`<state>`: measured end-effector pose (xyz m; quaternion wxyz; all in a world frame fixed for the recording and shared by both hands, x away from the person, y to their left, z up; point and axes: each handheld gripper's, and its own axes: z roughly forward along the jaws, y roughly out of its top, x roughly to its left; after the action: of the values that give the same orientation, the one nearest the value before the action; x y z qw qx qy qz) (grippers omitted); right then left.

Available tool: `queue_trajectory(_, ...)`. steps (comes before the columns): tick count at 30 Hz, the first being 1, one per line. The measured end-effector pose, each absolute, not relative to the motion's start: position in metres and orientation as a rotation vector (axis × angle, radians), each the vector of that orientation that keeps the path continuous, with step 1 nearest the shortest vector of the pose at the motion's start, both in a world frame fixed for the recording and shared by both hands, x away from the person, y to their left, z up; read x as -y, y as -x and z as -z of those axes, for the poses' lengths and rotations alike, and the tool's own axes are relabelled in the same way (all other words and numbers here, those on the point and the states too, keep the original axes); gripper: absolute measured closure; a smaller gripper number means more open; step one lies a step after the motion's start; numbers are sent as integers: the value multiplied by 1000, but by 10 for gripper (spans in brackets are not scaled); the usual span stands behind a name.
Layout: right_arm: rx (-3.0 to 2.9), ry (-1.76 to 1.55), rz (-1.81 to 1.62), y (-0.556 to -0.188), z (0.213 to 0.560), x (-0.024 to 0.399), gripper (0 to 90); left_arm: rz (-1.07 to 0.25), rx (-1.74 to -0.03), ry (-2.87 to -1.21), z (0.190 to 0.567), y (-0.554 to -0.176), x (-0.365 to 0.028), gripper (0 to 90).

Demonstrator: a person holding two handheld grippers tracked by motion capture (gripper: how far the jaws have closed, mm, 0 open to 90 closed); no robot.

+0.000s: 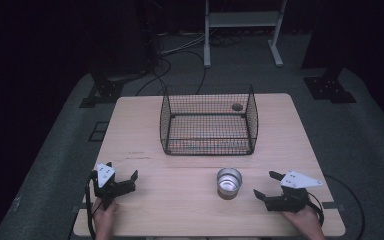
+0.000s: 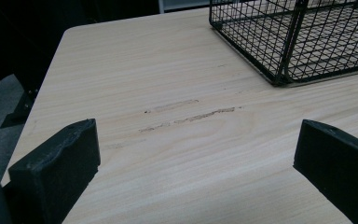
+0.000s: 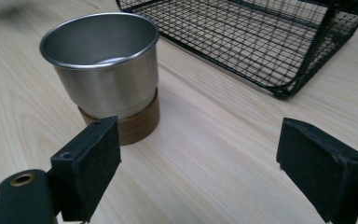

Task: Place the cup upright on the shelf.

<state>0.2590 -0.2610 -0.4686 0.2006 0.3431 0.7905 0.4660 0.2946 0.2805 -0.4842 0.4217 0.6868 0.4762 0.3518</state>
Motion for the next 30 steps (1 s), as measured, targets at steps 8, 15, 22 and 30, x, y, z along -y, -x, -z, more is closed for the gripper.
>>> queue_trajectory(8, -2247, -918, -1332, -255, 464, 249, 129, -879, -1195, -1717, 484, -295, -281, 0)
queue_trajectory(15, -2285, -864, -1322, -255, 462, 235, 117, -880, -1194, -1717, 484, -294, -281, 0)
queue_trajectory(22, -2313, -854, -1306, -255, 463, 226, 95, -880, -1193, -1716, 484, -294, -281, 0)
queue_trajectory(30, -2339, -814, -1300, -256, 462, 213, 89, -879, -1193, -1715, 484, -294, -281, 0)
